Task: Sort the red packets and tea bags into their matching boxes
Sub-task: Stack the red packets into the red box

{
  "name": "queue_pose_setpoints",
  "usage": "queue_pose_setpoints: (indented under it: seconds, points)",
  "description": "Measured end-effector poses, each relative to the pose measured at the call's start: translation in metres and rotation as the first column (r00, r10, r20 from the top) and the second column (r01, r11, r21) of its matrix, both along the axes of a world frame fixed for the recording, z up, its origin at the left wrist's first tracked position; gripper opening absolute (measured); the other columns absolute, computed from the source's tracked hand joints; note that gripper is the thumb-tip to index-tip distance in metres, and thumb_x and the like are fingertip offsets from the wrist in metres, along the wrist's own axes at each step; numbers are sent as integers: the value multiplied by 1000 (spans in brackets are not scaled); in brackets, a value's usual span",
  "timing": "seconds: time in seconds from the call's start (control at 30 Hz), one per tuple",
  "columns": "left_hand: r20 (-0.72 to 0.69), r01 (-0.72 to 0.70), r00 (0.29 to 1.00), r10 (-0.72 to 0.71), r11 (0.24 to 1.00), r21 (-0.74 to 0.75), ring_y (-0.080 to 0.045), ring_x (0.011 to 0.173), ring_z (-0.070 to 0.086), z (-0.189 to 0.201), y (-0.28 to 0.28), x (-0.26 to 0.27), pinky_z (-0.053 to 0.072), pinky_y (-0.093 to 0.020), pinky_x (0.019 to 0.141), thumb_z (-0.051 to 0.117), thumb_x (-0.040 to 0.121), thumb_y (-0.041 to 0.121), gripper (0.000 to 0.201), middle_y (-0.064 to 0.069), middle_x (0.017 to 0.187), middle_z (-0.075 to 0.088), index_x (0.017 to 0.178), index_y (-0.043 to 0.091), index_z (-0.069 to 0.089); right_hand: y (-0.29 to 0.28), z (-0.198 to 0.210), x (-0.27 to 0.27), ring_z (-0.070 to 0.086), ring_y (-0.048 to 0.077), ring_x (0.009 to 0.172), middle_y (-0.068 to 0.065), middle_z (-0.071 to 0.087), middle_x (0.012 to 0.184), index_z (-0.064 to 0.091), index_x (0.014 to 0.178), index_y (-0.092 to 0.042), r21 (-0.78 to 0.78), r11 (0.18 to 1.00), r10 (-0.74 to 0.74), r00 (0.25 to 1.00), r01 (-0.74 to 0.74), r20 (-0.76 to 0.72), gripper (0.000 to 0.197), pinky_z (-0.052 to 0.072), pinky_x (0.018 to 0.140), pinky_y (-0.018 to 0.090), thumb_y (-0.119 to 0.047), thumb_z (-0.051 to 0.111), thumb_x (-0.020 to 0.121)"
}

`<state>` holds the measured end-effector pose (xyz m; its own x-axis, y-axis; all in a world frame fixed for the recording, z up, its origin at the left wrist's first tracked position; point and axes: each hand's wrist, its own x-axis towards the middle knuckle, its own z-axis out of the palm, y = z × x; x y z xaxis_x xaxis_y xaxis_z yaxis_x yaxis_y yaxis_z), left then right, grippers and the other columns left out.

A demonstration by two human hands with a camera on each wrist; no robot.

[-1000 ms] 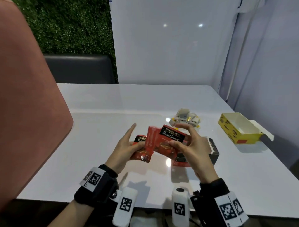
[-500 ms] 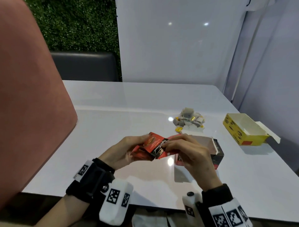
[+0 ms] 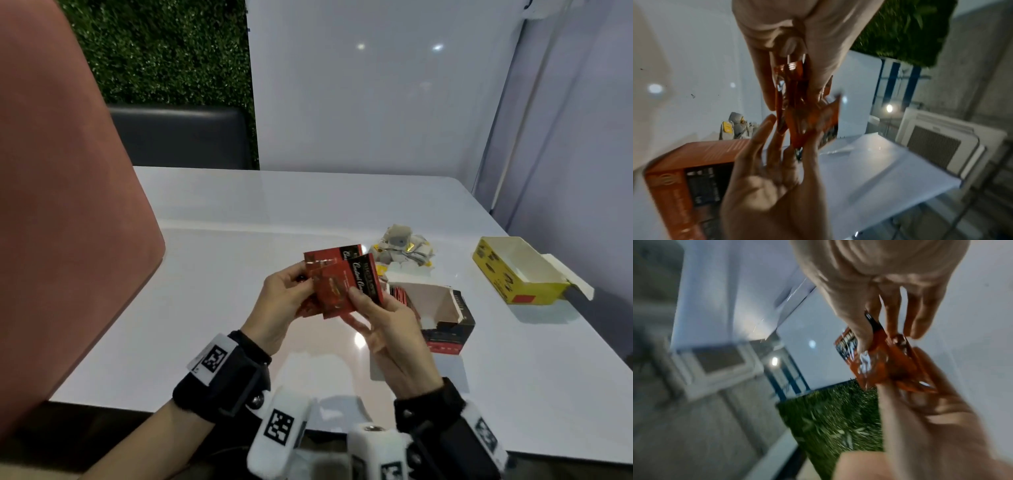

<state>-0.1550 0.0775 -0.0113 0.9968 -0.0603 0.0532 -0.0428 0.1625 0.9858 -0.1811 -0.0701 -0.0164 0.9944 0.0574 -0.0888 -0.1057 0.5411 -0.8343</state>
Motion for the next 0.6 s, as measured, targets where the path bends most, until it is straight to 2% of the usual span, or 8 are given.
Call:
queue_pose_setpoints:
  seconds: [0.1,0.17,0.27,0.37,0.43,0.47,0.53,0.6]
  points:
    - [26,25,999,-26,998,51,-24,89,71,-2,-5,-2,57,-29,73,57,90,15,22,-12,98,73,109,9,67,3,-5,6,68,17,88,7,72,96,66,100,-7,-28,978,-206,978,207,37,20,51,78,26,-5,66,80]
    - [15,38,999,-39,996,79,-23,91,70,-2,2,0,57,-32,78,56,90,21,25,-10,103,72,107,6,68,-3,-2,10,69,16,90,7,72,98,63,106,-6,-28,967,-251,965,253,73,24,53,80,25,-6,65,82]
    - [23,16,1000,-19,994,112,-20,87,66,-1,14,4,55,-27,72,56,85,28,28,-8,104,70,95,7,71,-18,9,16,70,13,82,7,70,98,60,102,-11,-96,960,-241,953,262,185,18,57,69,22,-4,61,85]
    - [-70,49,997,-41,991,121,-18,79,66,5,18,10,55,-25,67,50,84,45,46,-8,99,69,93,4,69,-27,22,25,68,27,89,13,66,102,57,100,-9,-357,910,-102,949,211,300,20,59,68,38,-1,63,83]
    - [-149,160,979,-142,980,118,-23,76,66,9,14,9,55,-31,68,47,80,54,60,-14,94,69,104,1,65,-26,27,33,64,31,97,12,63,102,54,104,-8,-606,778,53,942,169,330,29,55,78,45,1,67,79]
    - [-161,221,966,-202,969,109,-25,76,67,9,9,8,56,-35,68,50,82,51,59,-17,96,68,111,1,60,-23,26,36,63,29,96,9,62,102,53,107,-9,-706,692,131,937,147,323,33,55,78,40,0,68,79]
    - [-153,286,950,-271,954,89,-27,85,67,4,-1,4,58,-41,74,58,87,32,47,-19,109,63,126,7,48,-12,23,41,61,18,89,4,59,103,49,117,-11,-828,543,238,920,139,311,37,53,69,18,-3,63,83]
    - [-168,269,950,-262,963,17,-28,92,66,-3,-7,3,58,-43,78,53,92,9,55,-17,118,60,139,24,29,-4,17,42,56,15,97,5,56,113,44,127,-12,-902,370,285,897,221,336,40,50,73,14,-4,54,89]
